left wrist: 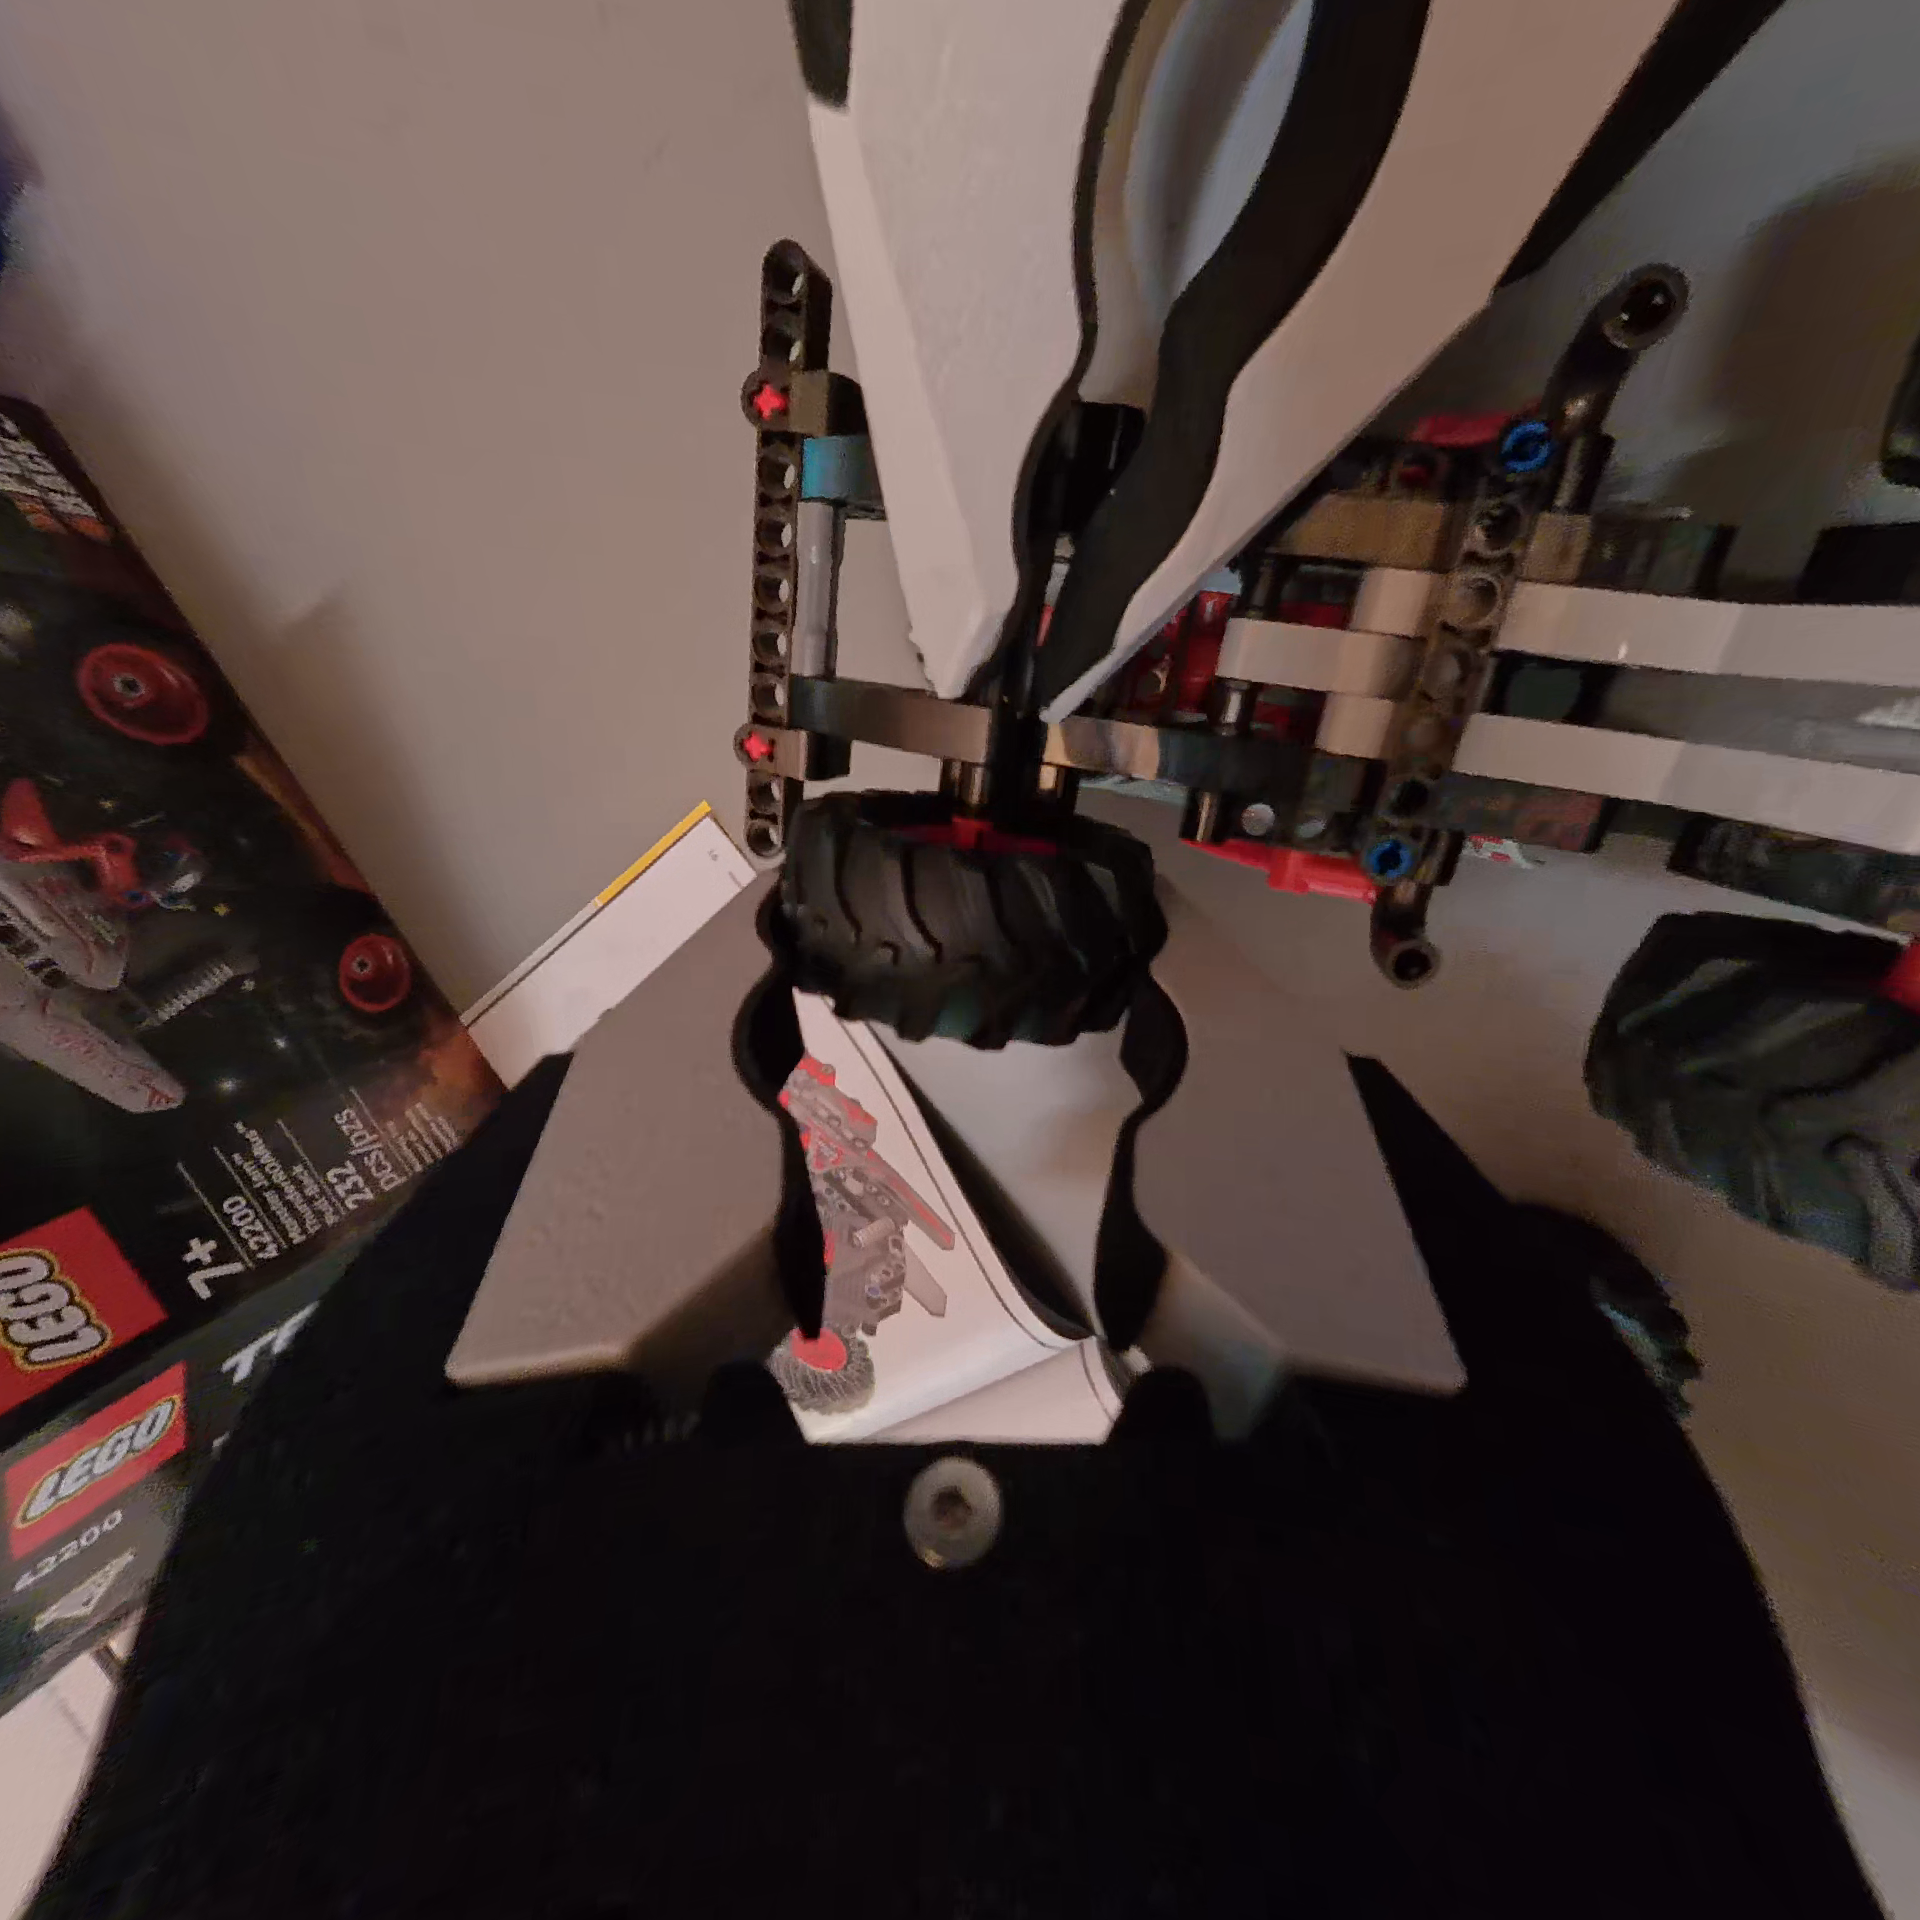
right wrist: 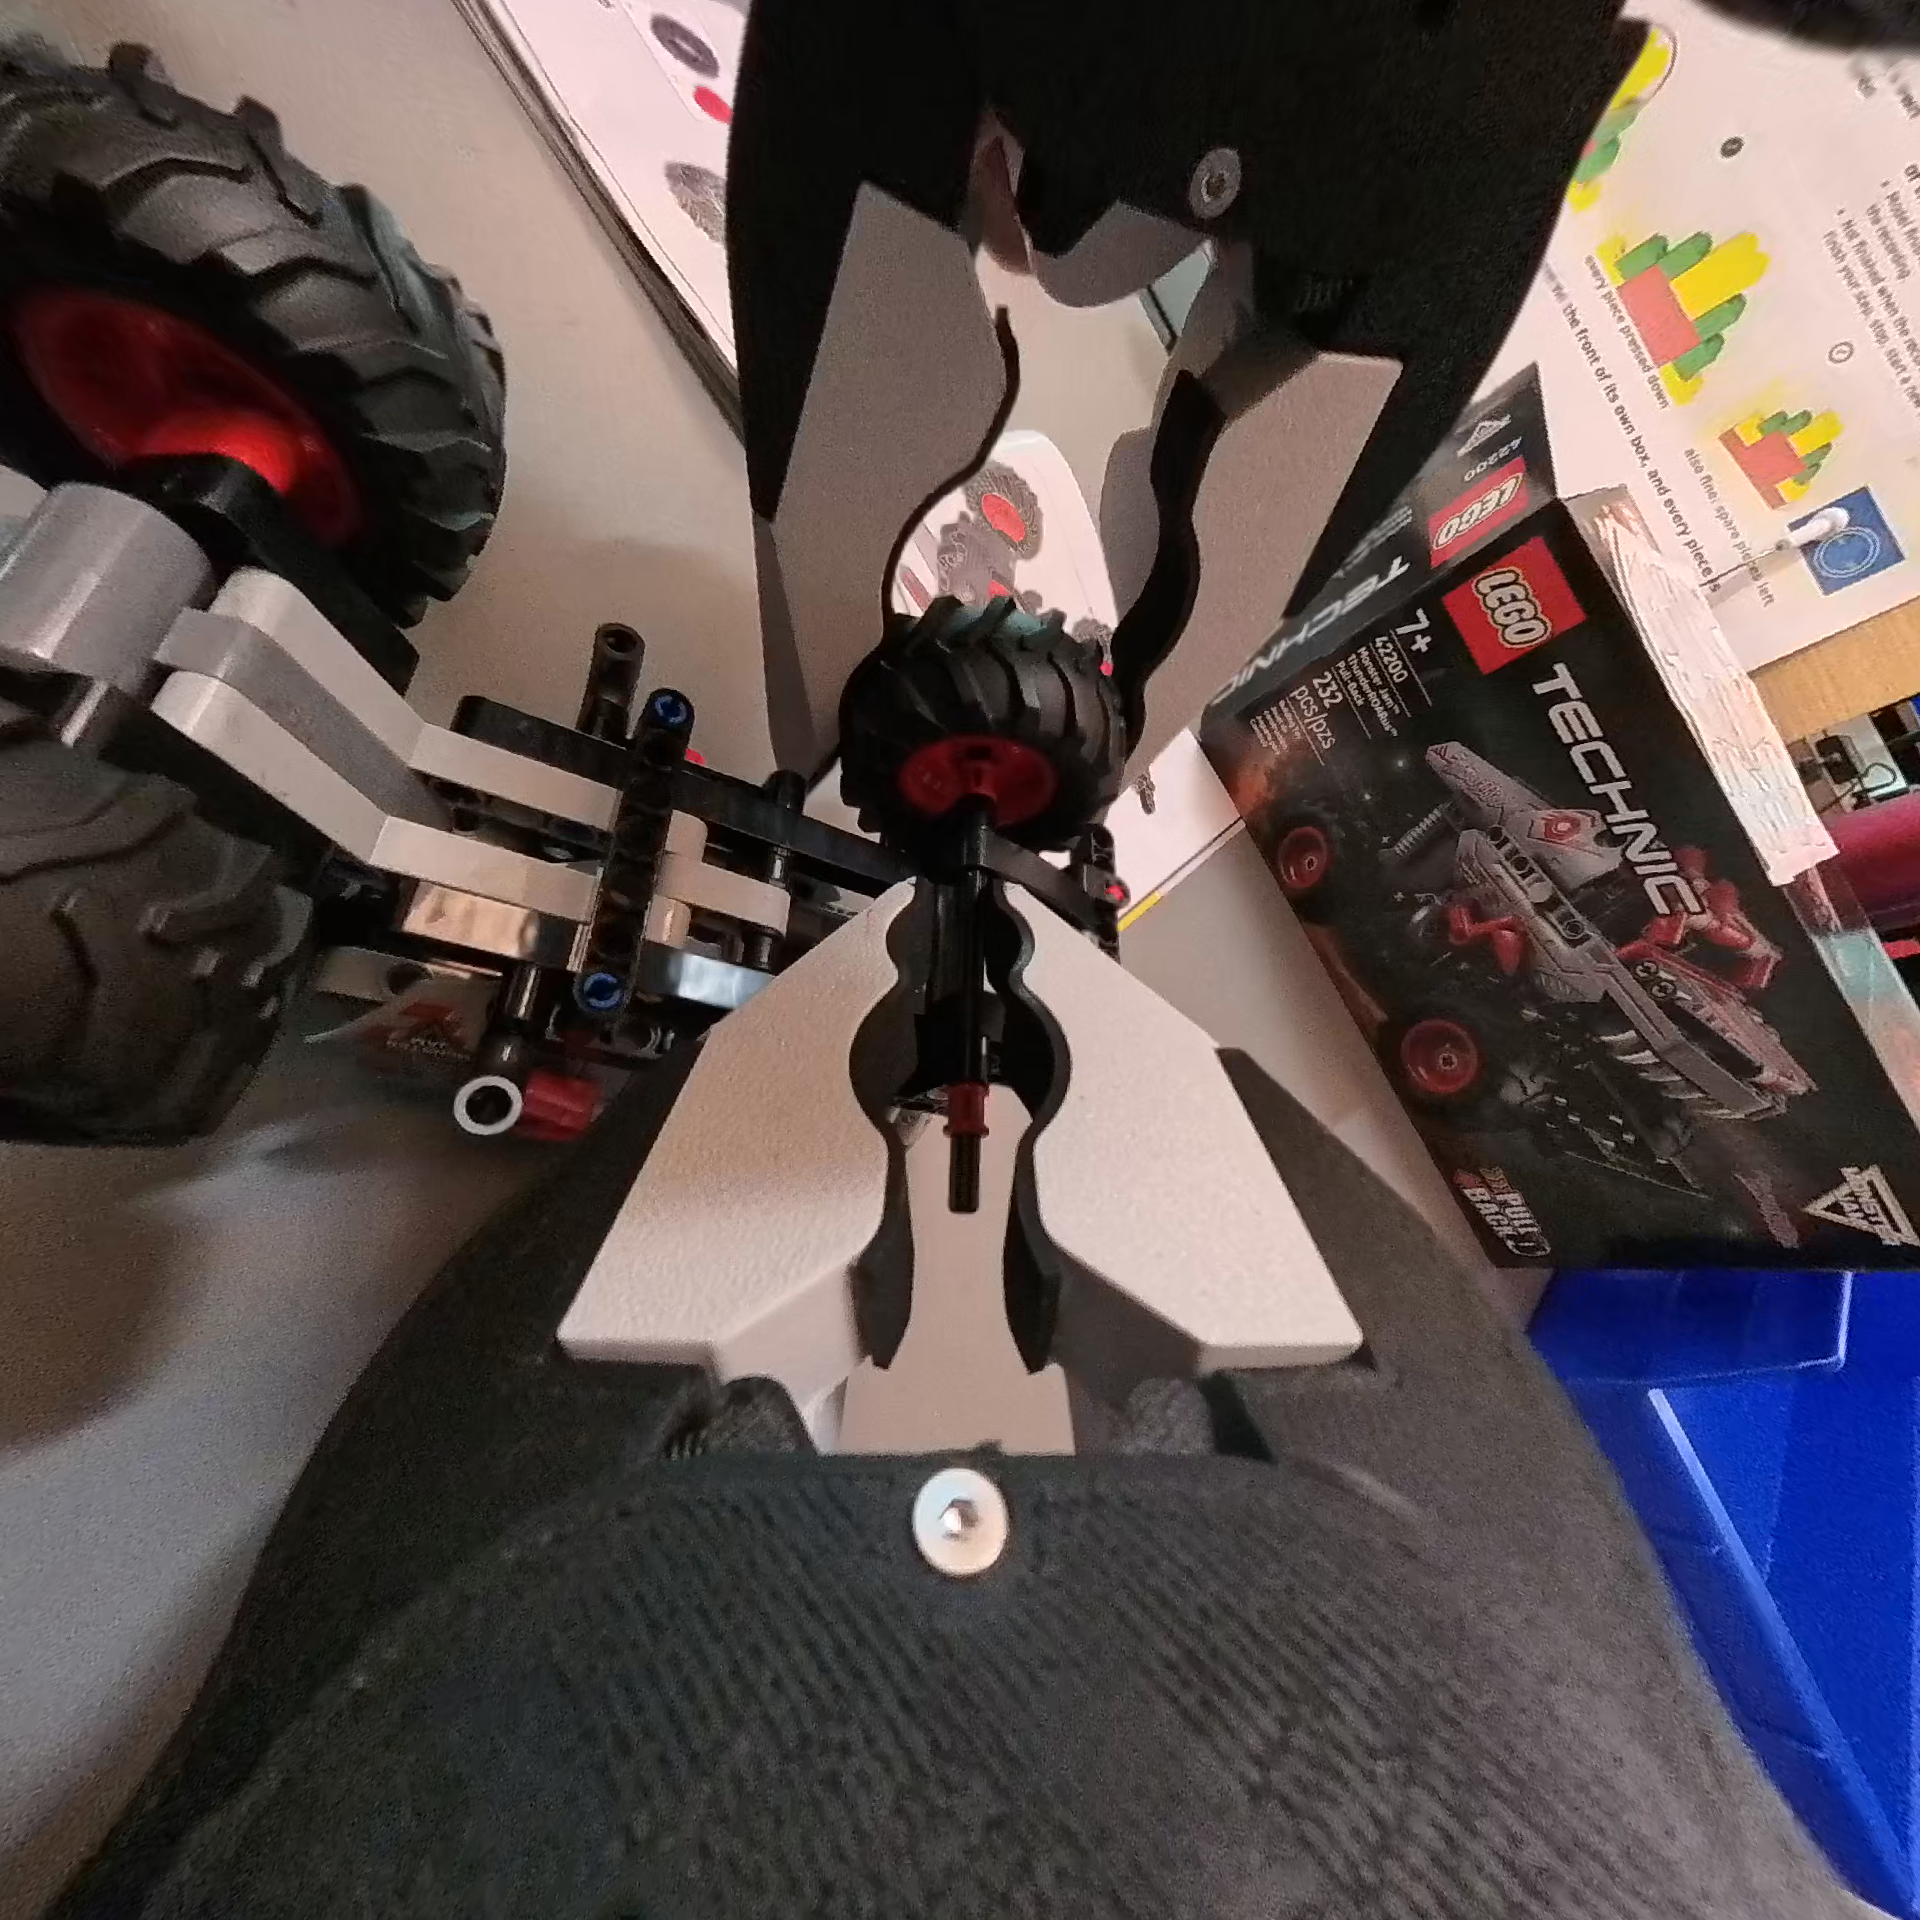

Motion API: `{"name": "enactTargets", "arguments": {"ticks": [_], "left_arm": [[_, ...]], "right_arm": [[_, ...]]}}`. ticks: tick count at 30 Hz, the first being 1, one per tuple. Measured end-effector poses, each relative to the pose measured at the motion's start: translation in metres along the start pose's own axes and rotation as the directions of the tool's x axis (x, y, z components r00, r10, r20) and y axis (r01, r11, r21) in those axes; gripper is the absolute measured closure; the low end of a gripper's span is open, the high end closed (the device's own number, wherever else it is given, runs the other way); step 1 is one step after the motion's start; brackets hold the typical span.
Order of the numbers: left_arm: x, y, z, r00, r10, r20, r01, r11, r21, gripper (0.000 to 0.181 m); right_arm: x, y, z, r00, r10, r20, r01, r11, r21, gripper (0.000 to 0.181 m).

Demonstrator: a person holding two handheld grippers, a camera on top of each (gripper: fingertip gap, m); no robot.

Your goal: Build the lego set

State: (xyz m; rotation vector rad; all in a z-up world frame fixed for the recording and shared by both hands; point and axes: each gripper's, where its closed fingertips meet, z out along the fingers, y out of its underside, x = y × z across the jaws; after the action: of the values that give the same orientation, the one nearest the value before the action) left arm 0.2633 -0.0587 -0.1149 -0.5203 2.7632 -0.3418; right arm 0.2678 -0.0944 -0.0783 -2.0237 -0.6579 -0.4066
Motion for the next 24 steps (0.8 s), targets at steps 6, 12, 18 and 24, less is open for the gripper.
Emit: {"name": "enactTargets", "arguments": {"ticks": [6, 12, 18, 24], "left_arm": [[0.015, -0.005, -0.011, 0.986, -0.113, -0.127, 0.136, 0.972, 0.193, 0.118], [0.018, -0.009, -0.024, 0.978, -0.084, -0.191, 0.162, 0.885, 0.437, 0.119], [0.014, -0.011, -0.023, 0.988, -0.084, -0.13, 0.137, 0.865, 0.483, 0.122], [0.016, -0.019, -0.028, 0.985, -0.159, -0.059, 0.169, 0.879, 0.447, 0.122]], "right_arm": [[-0.005, -0.009, -0.002, 0.999, 0.023, 0.048, -0.026, 0.997, 0.071, 0.173], [-0.008, -0.012, -0.001, 0.996, 0.036, 0.079, -0.046, 0.991, 0.125, 0.174], [-0.008, -0.01, 0.001, 0.997, 0.032, 0.077, -0.042, 0.991, 0.131, 0.174], [-0.009, -0.008, -0.001, 0.996, -0.002, 0.093, -0.013, 0.987, 0.162, 0.173]]}}
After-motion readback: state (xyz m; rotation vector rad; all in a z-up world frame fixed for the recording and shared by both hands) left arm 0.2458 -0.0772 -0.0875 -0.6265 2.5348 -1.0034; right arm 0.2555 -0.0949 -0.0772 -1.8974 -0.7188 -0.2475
